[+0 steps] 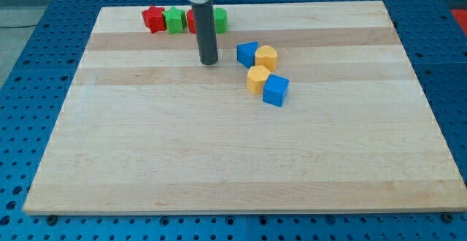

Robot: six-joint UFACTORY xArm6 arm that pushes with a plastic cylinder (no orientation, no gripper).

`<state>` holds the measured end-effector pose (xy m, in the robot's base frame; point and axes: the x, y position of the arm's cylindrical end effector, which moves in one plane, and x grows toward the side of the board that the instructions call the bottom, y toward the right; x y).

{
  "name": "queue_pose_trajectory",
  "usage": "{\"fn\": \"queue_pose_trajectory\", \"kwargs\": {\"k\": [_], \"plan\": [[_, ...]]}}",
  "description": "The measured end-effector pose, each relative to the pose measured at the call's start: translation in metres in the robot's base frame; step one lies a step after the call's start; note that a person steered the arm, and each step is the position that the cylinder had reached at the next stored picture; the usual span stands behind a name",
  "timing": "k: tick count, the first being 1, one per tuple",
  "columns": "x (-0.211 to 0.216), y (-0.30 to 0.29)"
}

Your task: Arrange blue blocks and yellow blocks to form a vertical line

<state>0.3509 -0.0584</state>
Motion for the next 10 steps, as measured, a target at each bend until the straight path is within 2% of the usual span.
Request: {"fn": "queue_pose_trajectory", "kwargs": {"k": [5,7,8,10], "plan": [[0.0,0.139],[0.007,0.101],[0.024,0.085],[0.045,0.081]]}}
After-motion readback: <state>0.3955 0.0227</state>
